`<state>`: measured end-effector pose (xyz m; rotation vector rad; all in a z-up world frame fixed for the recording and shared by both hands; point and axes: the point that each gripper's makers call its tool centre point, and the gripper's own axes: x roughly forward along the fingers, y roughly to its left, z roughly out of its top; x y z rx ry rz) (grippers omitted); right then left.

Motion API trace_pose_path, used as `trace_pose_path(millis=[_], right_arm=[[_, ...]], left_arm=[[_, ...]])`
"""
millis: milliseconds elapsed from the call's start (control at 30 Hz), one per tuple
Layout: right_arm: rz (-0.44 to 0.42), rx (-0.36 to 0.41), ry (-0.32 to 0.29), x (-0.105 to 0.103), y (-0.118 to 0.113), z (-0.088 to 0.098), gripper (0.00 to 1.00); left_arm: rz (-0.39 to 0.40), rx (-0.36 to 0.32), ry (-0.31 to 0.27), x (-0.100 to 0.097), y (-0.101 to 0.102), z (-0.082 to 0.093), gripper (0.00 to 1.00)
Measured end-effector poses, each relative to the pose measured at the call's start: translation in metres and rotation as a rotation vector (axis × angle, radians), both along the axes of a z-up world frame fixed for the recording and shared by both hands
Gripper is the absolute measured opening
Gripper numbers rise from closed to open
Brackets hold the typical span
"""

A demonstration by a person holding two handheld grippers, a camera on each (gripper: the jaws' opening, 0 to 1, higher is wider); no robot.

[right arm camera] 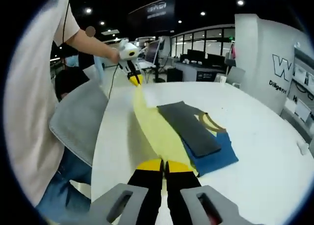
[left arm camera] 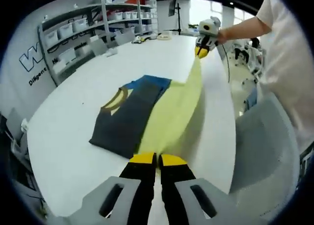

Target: Fold the garment on the visible template until the final outline fits inside the template.

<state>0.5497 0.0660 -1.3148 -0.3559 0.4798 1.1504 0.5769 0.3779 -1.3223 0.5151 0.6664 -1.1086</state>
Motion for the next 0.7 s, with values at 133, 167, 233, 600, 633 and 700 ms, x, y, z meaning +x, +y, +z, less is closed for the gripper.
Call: trace_pose_path(millis=[133, 167, 233, 600, 633, 700], right_arm=[[-0.023, 0.008, -0.013, 0.024, -0.001, 0.007, 0.00], [-0.025, 0.010, -0.015, 0.028, -0.001, 0.009, 0.00], [-0.032, 0.006, -0.021, 0.039, 0.000, 0.011, 0.00], [-0.064, -0.012, -0.020, 0.098, -0.001, 0.013, 0.00], [-0.069, -0.012, -0.017, 0.104, -0.001, 0.012, 0.00], [-0.076, -0.013, -0.013, 0.114, 0.000, 0.011, 0.00]], left_arm=[[0.019, -0.010, -0.013, 0.024, -0.001, 0.004, 0.00], [0.027, -0.016, -0.016, 0.031, -0.001, 0.005, 0.00], [0.033, -0.019, -0.019, 0.039, -0.002, 0.006, 0.00], [0.110, -0.040, -0.031, 0.100, -0.003, 0.005, 0.00], [0.117, -0.043, -0.030, 0.107, -0.003, 0.004, 0.00], [0.131, -0.049, -0.030, 0.118, -0.005, 0.003, 0.00]])
